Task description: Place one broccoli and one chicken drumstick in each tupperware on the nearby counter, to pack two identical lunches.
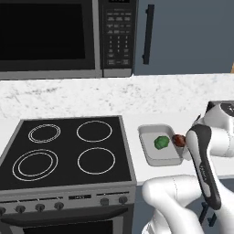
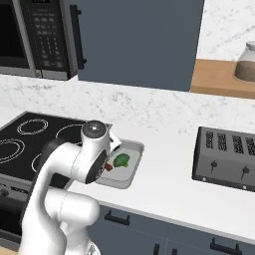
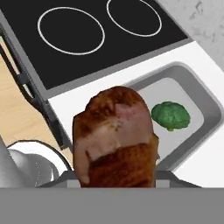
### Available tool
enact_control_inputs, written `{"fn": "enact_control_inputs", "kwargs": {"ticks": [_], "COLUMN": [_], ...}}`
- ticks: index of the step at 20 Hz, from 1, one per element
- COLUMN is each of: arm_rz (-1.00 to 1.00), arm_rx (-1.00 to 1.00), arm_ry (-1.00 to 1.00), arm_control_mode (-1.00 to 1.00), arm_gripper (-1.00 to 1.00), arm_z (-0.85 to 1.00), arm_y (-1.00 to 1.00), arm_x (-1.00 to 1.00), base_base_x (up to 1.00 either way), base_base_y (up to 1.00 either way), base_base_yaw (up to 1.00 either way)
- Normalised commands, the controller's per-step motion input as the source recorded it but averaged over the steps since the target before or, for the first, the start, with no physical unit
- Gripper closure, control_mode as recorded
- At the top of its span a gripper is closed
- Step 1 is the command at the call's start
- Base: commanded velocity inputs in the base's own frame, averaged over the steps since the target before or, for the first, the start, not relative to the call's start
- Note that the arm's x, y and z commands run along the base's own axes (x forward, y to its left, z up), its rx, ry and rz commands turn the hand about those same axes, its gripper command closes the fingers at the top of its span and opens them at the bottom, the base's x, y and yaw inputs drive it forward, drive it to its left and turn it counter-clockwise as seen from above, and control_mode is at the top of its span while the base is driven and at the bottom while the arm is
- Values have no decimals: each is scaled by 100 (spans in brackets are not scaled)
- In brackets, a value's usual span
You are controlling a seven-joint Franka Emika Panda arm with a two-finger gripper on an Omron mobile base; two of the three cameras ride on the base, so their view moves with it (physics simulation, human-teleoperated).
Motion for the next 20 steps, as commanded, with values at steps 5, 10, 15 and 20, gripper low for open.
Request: {"fn": "enact_control_inputs", "kwargs": {"ticks": [5, 10, 15, 20], "arm_rz": [17, 11, 1, 0], "arm_rx": [-1, 0, -1, 0], "arm_ry": [3, 12, 13, 1], "arm_control_mode": [-100, -100, -100, -100], "arm_gripper": [100, 100, 100, 100], "arm_z": [-41, -31, -16, -21], "arm_y": [1, 1, 3, 0], "arm_x": [40, 44, 35, 26], "base_base_x": [0, 0, 0, 0], "base_base_y": [0, 0, 0, 0], "base_base_yaw": [0, 0, 0, 0]}}
